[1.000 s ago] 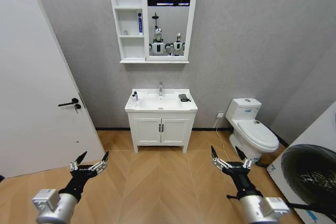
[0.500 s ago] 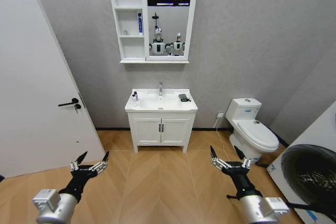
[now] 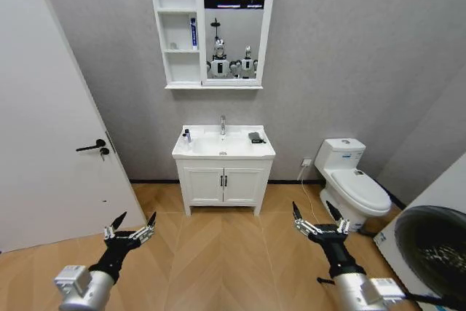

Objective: Move facial cleanser and shampoo from washbasin to cabinet, then wipe washbasin with towel.

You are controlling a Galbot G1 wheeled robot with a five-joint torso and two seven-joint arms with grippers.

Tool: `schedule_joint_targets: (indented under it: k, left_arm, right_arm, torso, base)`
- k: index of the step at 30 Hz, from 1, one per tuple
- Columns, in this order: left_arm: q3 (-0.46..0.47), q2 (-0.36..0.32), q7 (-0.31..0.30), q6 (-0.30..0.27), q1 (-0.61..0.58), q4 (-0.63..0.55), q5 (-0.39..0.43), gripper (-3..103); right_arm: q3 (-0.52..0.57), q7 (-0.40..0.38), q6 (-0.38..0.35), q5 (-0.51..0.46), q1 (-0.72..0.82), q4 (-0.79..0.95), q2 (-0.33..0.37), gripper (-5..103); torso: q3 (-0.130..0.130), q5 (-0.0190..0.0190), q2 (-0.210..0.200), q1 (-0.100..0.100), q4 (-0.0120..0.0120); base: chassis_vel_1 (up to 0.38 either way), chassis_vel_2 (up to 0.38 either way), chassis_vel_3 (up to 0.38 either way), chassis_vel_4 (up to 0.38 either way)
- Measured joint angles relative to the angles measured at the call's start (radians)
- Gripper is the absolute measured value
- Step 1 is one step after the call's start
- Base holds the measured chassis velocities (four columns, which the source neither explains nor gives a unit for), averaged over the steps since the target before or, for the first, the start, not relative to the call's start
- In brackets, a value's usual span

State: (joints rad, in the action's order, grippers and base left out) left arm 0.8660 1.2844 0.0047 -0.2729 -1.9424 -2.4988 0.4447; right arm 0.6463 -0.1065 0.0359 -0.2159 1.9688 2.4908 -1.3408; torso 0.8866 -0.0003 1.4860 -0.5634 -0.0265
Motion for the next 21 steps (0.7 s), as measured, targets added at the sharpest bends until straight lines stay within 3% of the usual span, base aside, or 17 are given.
schedule_joint_targets:
  k: [21]
  left_arm:
    - [-0.003, -0.009, 0.000, 0.002, 0.014, 0.026, 0.008, 98]
  right_arm:
    - [0.000, -0.001, 0.000, -0.006, -0.004, -0.011, 0.009, 100]
  torso:
    - [0.000, -0.0002, 0.000, 0.000, 0.0002]
  base:
    - [-0.229, 0.238, 0.241, -0.241]
